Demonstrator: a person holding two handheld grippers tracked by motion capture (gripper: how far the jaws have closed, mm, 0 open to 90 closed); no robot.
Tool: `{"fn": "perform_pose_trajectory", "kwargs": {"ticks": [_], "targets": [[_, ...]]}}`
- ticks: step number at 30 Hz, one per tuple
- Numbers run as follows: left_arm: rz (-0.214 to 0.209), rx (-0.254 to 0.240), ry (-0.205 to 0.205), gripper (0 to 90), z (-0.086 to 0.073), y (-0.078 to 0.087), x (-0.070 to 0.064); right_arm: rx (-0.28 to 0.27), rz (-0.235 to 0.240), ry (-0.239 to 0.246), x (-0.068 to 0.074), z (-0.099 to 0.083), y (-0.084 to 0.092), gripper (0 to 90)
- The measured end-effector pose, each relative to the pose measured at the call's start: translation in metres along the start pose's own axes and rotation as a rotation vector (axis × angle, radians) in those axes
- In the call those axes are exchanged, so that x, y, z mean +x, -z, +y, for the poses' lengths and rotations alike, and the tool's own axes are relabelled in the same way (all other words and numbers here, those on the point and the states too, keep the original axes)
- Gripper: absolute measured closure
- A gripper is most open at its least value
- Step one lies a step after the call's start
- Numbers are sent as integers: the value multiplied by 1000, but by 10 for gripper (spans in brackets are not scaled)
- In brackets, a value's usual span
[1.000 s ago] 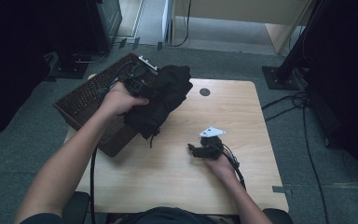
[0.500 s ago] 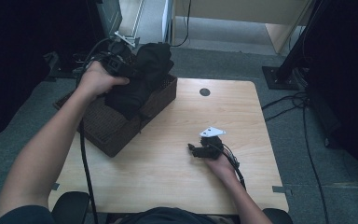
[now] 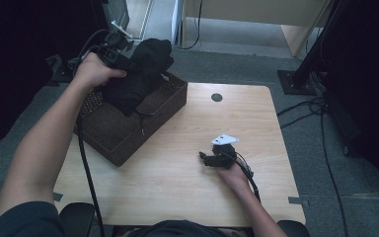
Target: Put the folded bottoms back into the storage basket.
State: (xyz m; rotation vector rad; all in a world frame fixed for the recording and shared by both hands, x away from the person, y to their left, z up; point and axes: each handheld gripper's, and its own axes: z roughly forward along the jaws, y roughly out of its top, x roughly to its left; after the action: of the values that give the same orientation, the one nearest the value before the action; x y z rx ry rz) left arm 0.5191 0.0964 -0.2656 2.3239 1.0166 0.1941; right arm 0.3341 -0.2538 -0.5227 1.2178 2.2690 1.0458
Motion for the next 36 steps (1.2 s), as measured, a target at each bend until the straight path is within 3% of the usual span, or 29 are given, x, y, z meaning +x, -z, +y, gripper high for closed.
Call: {"fn": "perform_pose_trajectory", "kwargs": {"ticks": [10,14,21,23,27,28,32,36], "targets": [[-20,53,12,757,-5,-53,20,-1,-4,0,0,0,0,271],[-28,71,18,756,-15,-77,28,-1,-5,-5,0,0,0,273],[-62,107,74,756,-38,-115,46,-2,-7,-6,0,1,-1,274],[-77,104,81,754,-42,-121,50,-3,-9,-9,0,1,-1,274],[-43,118,81,748,-46,-130,55,-2,-12,-14,0,1,-1,275],[-51,118,86,749,-47,-130,56,-1,-12,-14,0,1,-1,276],[-56,107,68,750,-48,-124,53,-2,-12,-14,0,1,-1,275],[-96,90,50,751,-46,-113,46,-3,-15,-14,0,1,-2,279]]}}
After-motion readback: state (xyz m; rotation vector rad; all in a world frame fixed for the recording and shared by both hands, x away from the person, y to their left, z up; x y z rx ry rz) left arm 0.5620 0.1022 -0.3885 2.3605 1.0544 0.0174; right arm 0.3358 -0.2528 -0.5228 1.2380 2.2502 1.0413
